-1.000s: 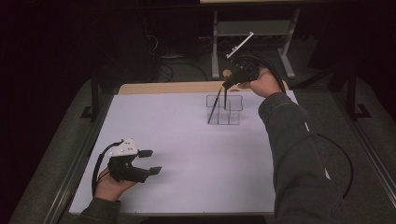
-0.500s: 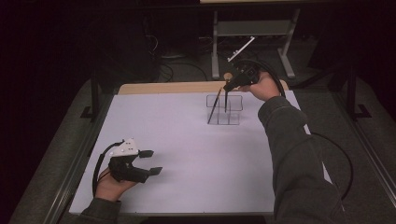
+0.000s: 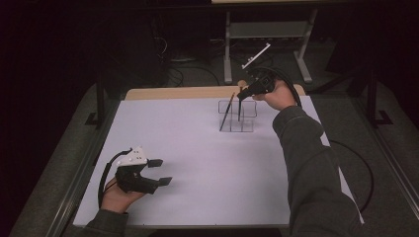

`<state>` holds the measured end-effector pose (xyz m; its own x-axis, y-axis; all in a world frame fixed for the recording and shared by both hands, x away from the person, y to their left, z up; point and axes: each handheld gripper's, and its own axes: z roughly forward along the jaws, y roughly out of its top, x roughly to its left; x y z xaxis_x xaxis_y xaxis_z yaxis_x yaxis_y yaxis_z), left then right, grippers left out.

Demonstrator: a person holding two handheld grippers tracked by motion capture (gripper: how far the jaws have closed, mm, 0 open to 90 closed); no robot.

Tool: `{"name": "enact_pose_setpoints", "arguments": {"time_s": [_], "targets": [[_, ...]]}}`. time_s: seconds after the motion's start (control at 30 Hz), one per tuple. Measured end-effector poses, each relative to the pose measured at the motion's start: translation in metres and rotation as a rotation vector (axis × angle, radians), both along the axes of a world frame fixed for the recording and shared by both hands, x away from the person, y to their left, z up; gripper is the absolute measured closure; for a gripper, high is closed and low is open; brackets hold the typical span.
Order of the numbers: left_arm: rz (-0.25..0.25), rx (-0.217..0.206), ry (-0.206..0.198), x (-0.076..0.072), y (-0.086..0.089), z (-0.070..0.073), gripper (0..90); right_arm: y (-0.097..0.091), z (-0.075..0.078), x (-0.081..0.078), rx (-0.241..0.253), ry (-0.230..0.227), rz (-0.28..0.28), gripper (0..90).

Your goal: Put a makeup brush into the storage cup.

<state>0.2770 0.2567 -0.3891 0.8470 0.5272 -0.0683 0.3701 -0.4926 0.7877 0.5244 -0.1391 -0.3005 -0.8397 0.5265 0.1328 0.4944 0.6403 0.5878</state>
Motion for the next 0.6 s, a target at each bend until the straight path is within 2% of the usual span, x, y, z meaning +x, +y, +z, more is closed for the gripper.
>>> {"name": "enact_pose_setpoints", "arguments": {"time_s": [0.17, 0.6], "targets": [[0.006, -0.008, 0.004, -0.001, 0.0, 0.001, 28.1, -0.001, -0.002, -0.001, 0.005, 0.001, -0.011, 82.6], [-0.005, 0.009, -0.005, -0.001, -0.001, 0.001, 27.9, -0.004, -0.011, -0.006, 0.009, 0.012, -0.029, 82.4]]}}
